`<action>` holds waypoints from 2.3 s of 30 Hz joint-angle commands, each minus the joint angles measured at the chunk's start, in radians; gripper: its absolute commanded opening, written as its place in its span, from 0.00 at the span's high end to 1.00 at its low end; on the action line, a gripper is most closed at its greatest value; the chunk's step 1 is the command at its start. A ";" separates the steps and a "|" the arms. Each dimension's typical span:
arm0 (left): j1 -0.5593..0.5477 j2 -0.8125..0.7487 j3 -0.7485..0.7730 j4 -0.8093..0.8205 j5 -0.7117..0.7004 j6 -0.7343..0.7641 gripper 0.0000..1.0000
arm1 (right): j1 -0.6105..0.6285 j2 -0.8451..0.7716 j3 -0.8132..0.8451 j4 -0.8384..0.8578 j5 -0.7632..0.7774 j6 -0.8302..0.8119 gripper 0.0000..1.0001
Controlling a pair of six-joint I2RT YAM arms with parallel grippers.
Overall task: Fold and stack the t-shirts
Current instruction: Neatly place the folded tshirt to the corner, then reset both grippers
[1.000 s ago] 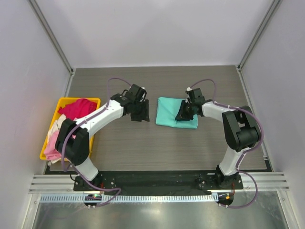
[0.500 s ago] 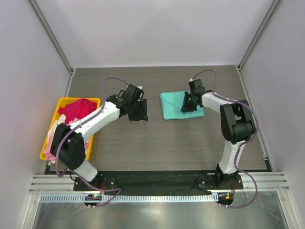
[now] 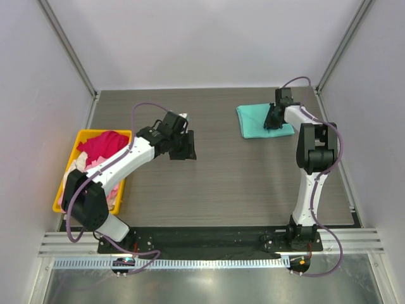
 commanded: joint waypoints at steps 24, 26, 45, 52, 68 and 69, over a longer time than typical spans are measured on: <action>0.004 0.071 0.165 -0.047 0.020 0.045 0.51 | -0.252 0.373 0.556 -0.221 0.019 -0.151 0.78; 0.004 0.074 0.174 -0.052 0.028 0.045 0.51 | -0.250 0.347 0.552 -0.224 -0.028 -0.145 0.78; 0.009 -0.127 0.322 -0.035 0.043 0.074 0.45 | -0.088 -0.634 -0.043 -0.335 -0.093 -0.022 0.04; 0.009 -0.279 0.156 -0.026 0.075 0.054 0.23 | -0.028 -0.979 -0.275 -0.379 -0.200 0.049 0.01; 0.009 -0.642 -0.134 0.200 0.019 0.003 0.00 | -0.028 -1.293 -0.410 -0.304 -0.335 0.109 0.00; 0.009 -0.652 -0.132 0.200 0.014 0.009 0.00 | -0.028 -1.290 -0.409 -0.301 -0.335 0.109 0.00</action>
